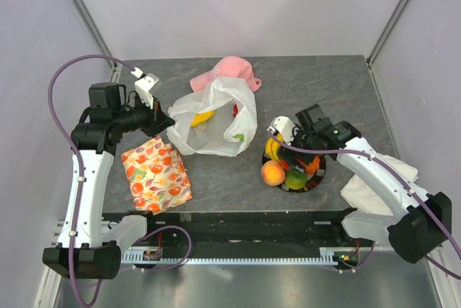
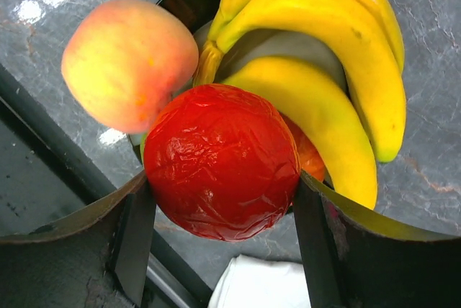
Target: Take the fake fruits out of the plastic bag
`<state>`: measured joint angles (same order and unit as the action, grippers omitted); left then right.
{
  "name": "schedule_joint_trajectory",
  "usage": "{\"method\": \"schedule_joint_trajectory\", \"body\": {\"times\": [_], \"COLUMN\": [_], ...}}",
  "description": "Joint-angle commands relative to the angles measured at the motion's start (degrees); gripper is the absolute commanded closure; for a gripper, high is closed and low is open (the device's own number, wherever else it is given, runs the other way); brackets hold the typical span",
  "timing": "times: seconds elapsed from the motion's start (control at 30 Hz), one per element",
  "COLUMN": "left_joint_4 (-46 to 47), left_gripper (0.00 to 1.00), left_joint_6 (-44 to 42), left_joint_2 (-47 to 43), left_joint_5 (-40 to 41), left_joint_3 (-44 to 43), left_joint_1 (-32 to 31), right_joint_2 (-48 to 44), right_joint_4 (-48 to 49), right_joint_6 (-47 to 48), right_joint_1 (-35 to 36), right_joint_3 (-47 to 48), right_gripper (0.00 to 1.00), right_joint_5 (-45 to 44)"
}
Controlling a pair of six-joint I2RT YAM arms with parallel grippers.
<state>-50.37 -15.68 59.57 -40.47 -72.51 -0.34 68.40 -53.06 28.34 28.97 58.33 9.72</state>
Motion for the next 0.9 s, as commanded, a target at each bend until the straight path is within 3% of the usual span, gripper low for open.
{"method": "schedule_joint_trajectory", "body": {"times": [0.0,0.47,0.87], "left_joint_4": [2.12,2.12,2.64], "left_gripper": [0.98,0.99,0.99], "left_joint_6": [1.36,1.0,0.65], "left_joint_2": [-0.68,-0.07,1.34], "left_joint_5": [0.65,1.45,0.92], "left_joint_3": [-1.41,-0.7,-0.79], "left_joint_1": [0.16,0.16,0.16], "right_joint_2": [2.7,10.52,10.7], "right_joint_4": [4.63,10.87,9.55], "right_joint_6": [1.02,2.25,2.25], "right_joint_1": [-0.14,-0.14,-0.23], "right_joint_3": [2.58,5.31,4.08], "right_gripper": [0.48,0.44,0.21], "right_joint_5": [-0.84,0.22,-0.31]}}
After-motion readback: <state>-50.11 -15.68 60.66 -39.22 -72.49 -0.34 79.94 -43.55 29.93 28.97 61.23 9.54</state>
